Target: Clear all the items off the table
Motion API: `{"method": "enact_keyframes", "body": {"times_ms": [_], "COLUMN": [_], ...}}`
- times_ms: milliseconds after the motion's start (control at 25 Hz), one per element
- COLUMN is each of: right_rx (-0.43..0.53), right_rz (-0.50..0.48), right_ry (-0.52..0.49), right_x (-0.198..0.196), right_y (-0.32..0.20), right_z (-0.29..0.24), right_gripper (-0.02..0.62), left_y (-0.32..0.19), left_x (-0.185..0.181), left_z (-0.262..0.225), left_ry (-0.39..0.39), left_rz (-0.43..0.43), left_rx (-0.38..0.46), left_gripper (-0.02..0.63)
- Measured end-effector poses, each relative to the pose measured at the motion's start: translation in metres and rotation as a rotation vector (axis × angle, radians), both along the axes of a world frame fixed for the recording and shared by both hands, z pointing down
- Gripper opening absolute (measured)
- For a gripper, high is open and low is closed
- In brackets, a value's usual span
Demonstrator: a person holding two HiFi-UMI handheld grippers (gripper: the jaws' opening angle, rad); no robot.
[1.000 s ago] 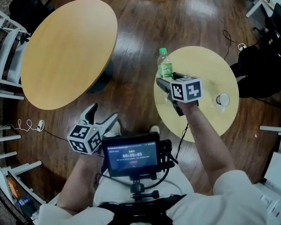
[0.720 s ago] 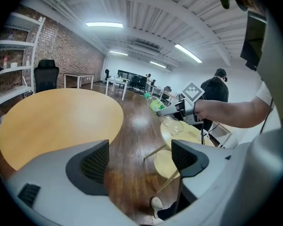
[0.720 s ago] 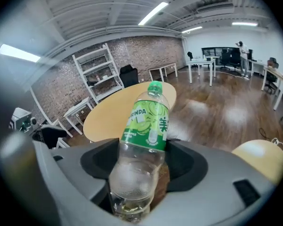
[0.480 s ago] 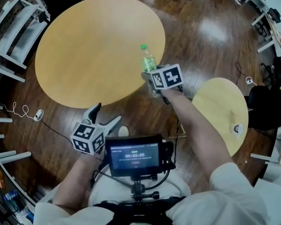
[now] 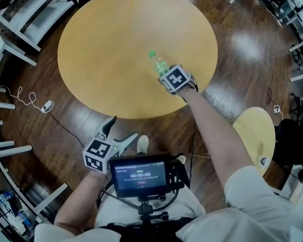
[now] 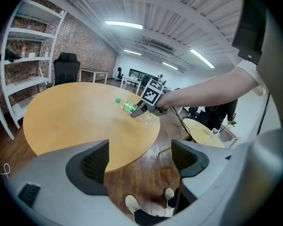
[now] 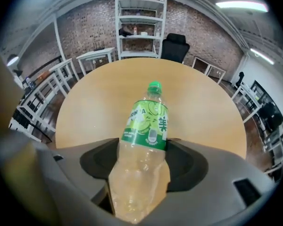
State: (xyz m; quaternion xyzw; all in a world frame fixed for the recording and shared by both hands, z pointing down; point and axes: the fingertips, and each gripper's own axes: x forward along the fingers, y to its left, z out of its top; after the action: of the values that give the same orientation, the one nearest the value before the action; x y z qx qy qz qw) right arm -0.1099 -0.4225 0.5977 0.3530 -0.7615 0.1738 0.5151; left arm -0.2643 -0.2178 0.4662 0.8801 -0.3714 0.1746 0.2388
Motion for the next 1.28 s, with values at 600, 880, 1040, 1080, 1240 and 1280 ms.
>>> {"method": "enact_keyframes", "body": {"times_ms": [600,880,1040,1080,1240,1280], "right_rx": [-0.022,-0.008,-0.002,0.001,0.016,0.022], "right_rz": [-0.047,-0.029,-0.030,-0.032,-0.043,-0.044], "right_ry": [0.062,0.017,-0.010,-0.016,-0.023,-0.027], "right_x": [-0.014,-0.013,-0.014,-0.014,-0.015,-0.014], "right_y": [-0.029,-0.026,-0.026,-0.025,-0.021,-0.022], "right_z": [0.034,0.026,0.021,0.020,0.009,0.006], "right_gripper": [0.364,0.364,0.364,0.364,0.364,0.364], "left_y": [-0.024,-0.036,-0.041,-0.041,-0.044,-0.045], "left_x": [-0.040,-0.035,-0.030,-0.028,-0.024,-0.022], "left_z": [0.019,0.019,0.021,0.021,0.020,0.019], "left_ry": [0.054,0.053,0.053,0.053,0.055,0.058], "left_rz": [-0.071,-0.047,-0.035,-0.032,-0.019,-0.014], "left_rx": [-0.045,-0.038,-0.037,-0.038,-0.038,-0.038], "left_gripper": [0.416,0.416,0.416,0.416,0.416,0.416]}}
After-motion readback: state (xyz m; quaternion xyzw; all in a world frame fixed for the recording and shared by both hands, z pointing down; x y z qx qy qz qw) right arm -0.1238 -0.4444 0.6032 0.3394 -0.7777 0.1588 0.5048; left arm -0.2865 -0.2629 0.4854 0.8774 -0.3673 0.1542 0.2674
